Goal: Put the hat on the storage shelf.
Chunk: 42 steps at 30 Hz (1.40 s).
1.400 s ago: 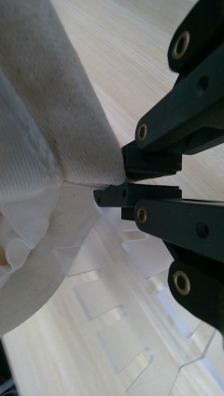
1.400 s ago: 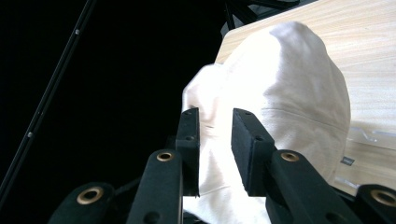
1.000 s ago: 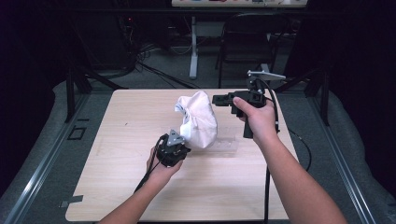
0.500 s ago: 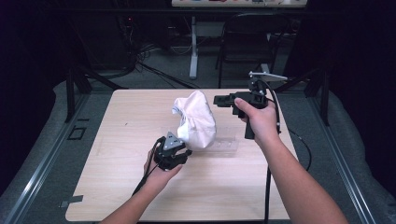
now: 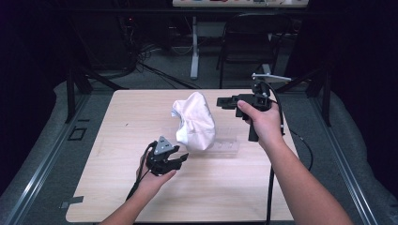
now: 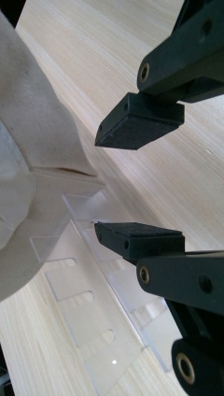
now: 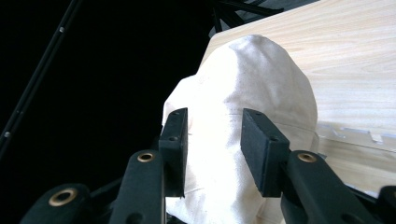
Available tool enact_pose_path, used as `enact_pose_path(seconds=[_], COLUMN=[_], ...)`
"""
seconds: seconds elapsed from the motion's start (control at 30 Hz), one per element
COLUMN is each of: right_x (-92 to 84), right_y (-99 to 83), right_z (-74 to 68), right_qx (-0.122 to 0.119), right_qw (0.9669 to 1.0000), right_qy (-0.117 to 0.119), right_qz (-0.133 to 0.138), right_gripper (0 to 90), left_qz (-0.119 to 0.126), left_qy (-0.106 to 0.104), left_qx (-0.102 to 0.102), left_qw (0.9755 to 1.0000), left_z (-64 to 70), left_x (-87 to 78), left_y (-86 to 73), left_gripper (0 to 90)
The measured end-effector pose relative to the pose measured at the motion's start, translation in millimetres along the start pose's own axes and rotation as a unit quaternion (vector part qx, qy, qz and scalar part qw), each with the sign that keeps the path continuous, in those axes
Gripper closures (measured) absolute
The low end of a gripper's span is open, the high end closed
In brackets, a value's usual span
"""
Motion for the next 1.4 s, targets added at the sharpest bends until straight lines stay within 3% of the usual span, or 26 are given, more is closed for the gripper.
enact_pose_path(seconds=[0.6,0.8,1.13,1.4], right_x=[-10.0,-14.6,-19.8,-19.3], right_y=[-20.5,-33.4,-62.3,-88.9], right_z=[18.9,29.4,52.3,73.6], right_qx=[-0.028,-0.047,-0.084,-0.101], right_qw=[0.999,0.9974,0.9928,0.9893], right_qy=[-0.035,-0.055,-0.085,-0.104], right_qz=[-0.007,-0.007,-0.008,-0.008], right_gripper=[57.4,55.6,52.0,50.7], left_qz=[-0.01,-0.028,-0.013,-0.014], left_qy=[0.017,0.041,0.035,0.034], left_qx=[-0.006,-0.001,-0.047,-0.034], left_qw=[0.9998,0.9988,0.9982,0.9988], left_z=[-17.4,-32.3,-45.8,-38.8], left_x=[-22.2,-25.6,-30.9,-26.2], left_y=[-32.8,-53.2,-57.5,-57.6], left_gripper=[48.5,48.4,48.4,48.7])
Point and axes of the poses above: each handheld gripper's, and its own axes: x roughly forward along the jaws, y roughly out of its top, z roughly to its right, the point moved 7 cm from there along x, roughly forward along the jaws
